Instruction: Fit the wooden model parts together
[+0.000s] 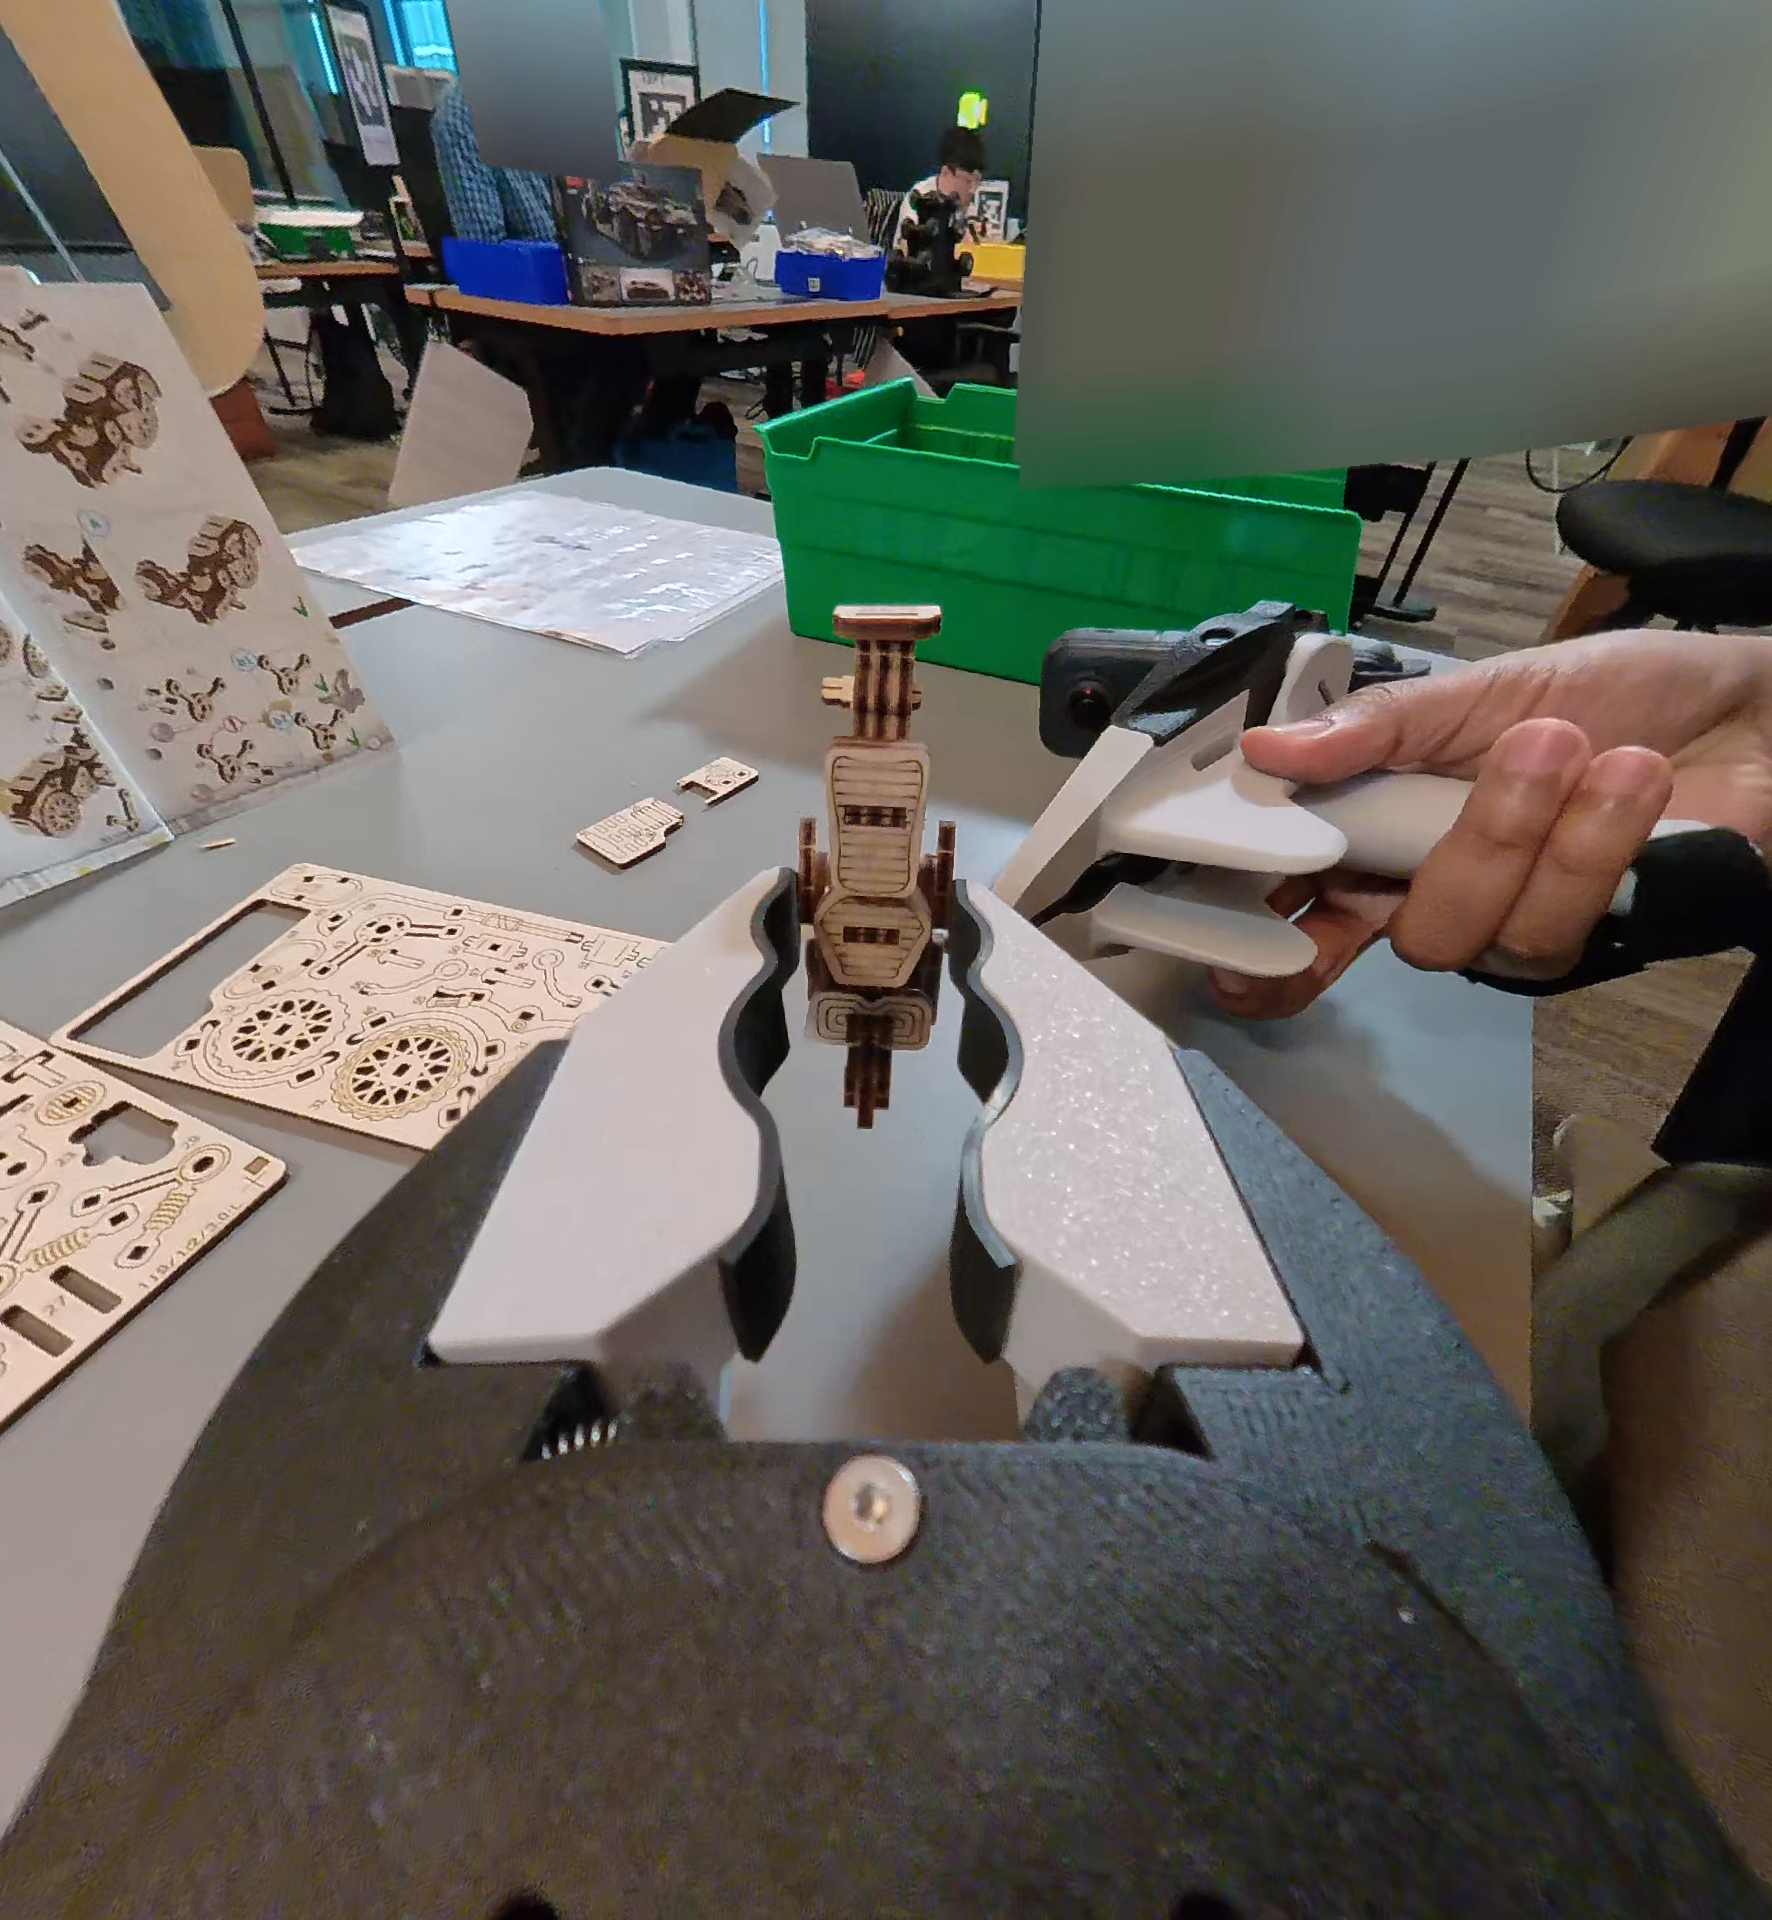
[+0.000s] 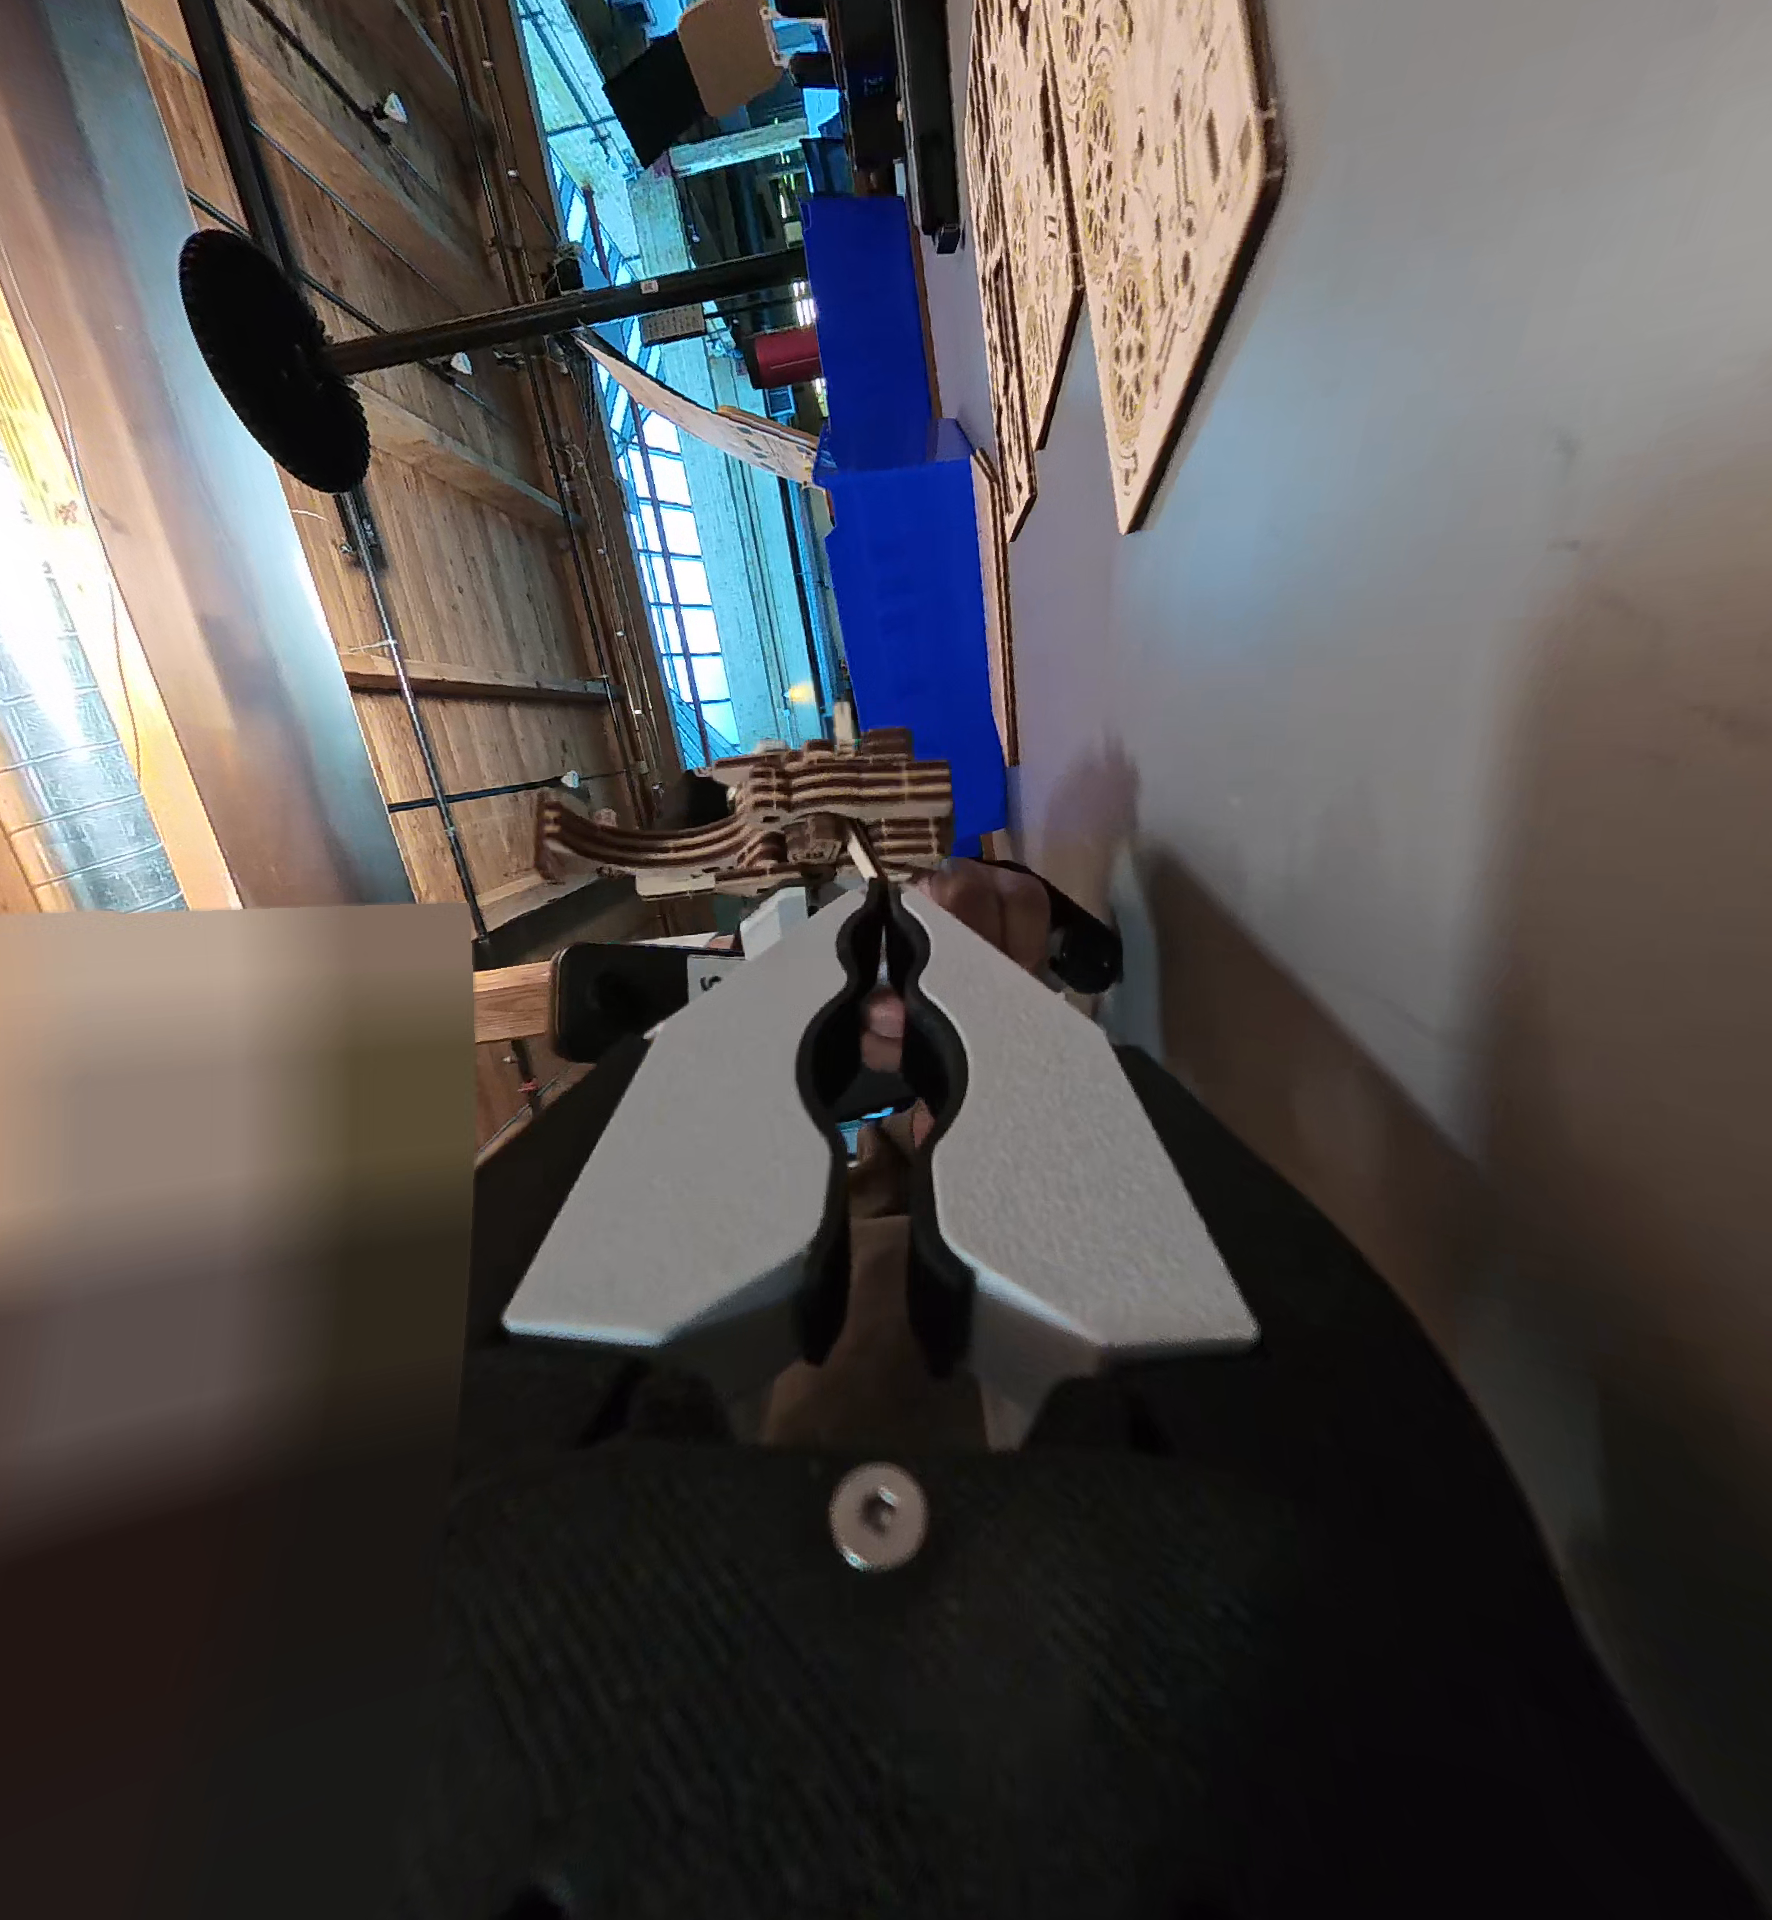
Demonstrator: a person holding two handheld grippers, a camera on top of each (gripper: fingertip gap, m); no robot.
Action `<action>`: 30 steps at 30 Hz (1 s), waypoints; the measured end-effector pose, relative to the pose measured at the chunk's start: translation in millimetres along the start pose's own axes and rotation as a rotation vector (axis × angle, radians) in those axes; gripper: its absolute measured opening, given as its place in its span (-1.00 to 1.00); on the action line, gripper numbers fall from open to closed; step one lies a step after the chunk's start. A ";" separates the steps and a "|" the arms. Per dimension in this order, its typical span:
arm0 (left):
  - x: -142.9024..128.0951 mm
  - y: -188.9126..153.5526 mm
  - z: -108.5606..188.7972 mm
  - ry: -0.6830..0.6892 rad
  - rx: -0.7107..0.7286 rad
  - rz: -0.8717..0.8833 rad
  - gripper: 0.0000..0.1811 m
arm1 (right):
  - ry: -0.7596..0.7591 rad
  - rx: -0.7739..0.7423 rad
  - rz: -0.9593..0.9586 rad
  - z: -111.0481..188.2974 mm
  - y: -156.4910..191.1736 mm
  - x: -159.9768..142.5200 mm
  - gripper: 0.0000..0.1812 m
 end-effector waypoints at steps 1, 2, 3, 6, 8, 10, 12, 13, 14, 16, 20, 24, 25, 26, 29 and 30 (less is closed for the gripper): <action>-0.2 0.2 -0.1 0.002 -0.001 0.008 -0.71 | -0.002 -0.004 0.008 0.1 -0.1 0.4 -1.00; -0.4 0.7 0.0 0.003 -0.001 0.018 -0.72 | -0.004 -0.006 0.012 0.2 -0.1 0.8 -1.00; -0.5 1.0 -0.1 0.005 -0.002 0.030 -0.72 | -0.005 -0.007 0.015 0.2 -0.2 1.1 -1.00; -1.3 2.3 -0.3 0.013 -0.003 0.062 -0.72 | -0.004 -0.007 0.022 -0.2 -0.4 1.3 -1.00; -1.9 3.2 -0.8 0.020 0.001 0.083 -0.72 | -0.006 -0.007 0.029 -0.1 -0.4 1.7 -1.00; -3.0 6.6 -1.3 0.030 0.022 0.109 -0.72 | -0.008 -0.007 0.035 0.5 -0.5 2.6 -1.00; -3.8 10.5 -1.5 0.036 0.035 0.139 -0.72 | -0.013 -0.014 0.048 1.7 -1.0 4.5 -1.00; -4.2 13.0 -1.4 0.037 0.046 0.157 -0.72 | -0.016 -0.020 0.059 2.5 -1.4 5.7 -1.00; -4.9 15.9 -1.4 0.039 0.058 0.177 -0.72 | -0.017 -0.030 0.078 3.5 -1.8 7.1 -1.00; -6.3 21.7 -0.8 0.044 0.079 0.219 -0.72 | -0.009 -0.077 0.145 5.6 -4.1 10.2 -1.00; -8.5 34.0 2.5 0.041 0.113 0.290 -0.72 | 0.022 -0.301 0.501 13.6 -3.8 20.3 -1.00; -8.3 52.1 10.8 0.023 0.169 0.306 -0.72 | 0.037 -0.544 0.898 17.6 -1.4 26.8 -1.00; -8.8 55.5 12.3 0.020 0.173 0.326 -0.72 | 0.050 -0.578 0.957 15.5 -2.4 25.1 -1.00; -9.6 57.9 13.2 0.018 0.170 0.352 -0.72 | 0.077 -0.601 1.002 12.1 -4.5 21.5 -0.97; -12.6 60.9 13.4 0.019 0.142 0.428 -0.72 | 0.161 -0.639 1.090 1.0 -12.6 9.5 -0.91; -13.4 61.5 13.3 0.020 0.136 0.441 -0.72 | 0.181 -0.653 1.122 -2.3 -14.2 6.8 -0.88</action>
Point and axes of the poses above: each gripper's, where its closed fingertips meet, z back along the fingers, x out of its top, y = z × x across the jaws, the point moved 6 cm from there along z, back along the fingers, and after that the axes turned 3 degrees about x, right-handed, at the moved point
